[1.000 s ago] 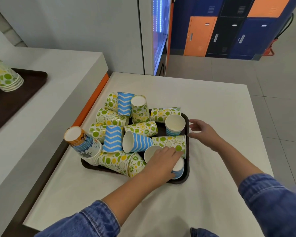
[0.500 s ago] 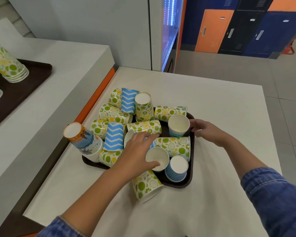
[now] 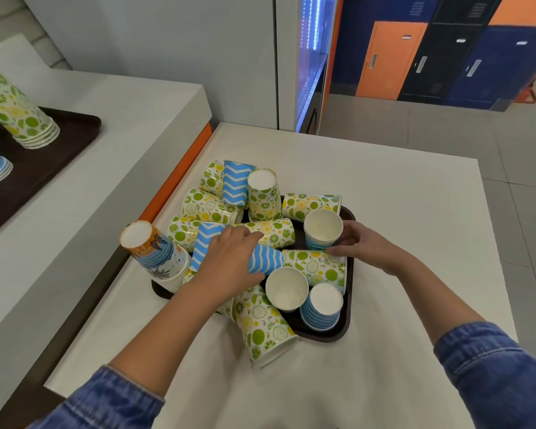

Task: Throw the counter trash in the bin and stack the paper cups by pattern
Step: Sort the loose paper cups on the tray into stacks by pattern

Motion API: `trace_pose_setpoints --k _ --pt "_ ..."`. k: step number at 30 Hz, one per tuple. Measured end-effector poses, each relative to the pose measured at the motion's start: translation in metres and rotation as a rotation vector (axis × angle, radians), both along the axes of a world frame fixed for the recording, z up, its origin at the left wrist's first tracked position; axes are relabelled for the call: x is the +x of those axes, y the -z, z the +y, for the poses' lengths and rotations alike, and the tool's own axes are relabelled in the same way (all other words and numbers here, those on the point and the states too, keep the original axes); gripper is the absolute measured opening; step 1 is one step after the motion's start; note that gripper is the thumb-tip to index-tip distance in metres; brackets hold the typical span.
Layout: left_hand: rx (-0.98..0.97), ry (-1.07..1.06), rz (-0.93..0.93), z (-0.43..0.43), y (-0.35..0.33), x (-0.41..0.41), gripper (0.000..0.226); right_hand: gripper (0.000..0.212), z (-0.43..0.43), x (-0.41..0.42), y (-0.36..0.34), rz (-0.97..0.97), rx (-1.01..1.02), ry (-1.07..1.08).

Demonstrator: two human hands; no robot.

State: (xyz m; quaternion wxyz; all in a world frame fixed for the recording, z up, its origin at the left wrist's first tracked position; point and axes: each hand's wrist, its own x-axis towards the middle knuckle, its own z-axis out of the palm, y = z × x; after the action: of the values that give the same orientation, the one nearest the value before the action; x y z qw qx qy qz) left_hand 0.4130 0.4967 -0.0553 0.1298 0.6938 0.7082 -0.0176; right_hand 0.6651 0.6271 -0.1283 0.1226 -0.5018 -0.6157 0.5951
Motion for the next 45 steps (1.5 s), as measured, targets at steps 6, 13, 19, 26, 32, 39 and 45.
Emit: trace_pose_setpoints --k 6,13,19,26,32,39,45 --pt "-0.104 0.164 0.242 0.016 0.002 0.001 0.070 0.079 -0.008 -0.014 0.002 -0.054 0.081 0.091" --pt "-0.182 0.308 0.514 0.032 0.006 0.015 0.062 0.085 -0.017 -0.027 0.004 -0.151 0.166 0.179" --pt "-0.204 0.323 0.592 0.035 0.015 0.020 0.053 0.076 -0.022 -0.034 0.005 -0.207 0.260 0.236" --pt "-0.135 0.278 0.564 0.031 0.010 0.018 0.056 0.064 -0.023 -0.034 0.008 -0.234 0.315 0.246" --pt "-0.094 0.249 0.505 0.029 0.007 0.016 0.059 0.086 -0.024 -0.045 0.005 -0.344 0.358 0.217" --pt "-0.084 0.223 0.467 0.028 0.006 0.010 0.063 0.095 -0.027 -0.059 0.001 -0.432 0.403 0.281" --pt "-0.006 0.161 0.437 0.026 0.000 0.006 0.067 0.082 -0.023 -0.069 0.002 -0.506 0.446 0.273"
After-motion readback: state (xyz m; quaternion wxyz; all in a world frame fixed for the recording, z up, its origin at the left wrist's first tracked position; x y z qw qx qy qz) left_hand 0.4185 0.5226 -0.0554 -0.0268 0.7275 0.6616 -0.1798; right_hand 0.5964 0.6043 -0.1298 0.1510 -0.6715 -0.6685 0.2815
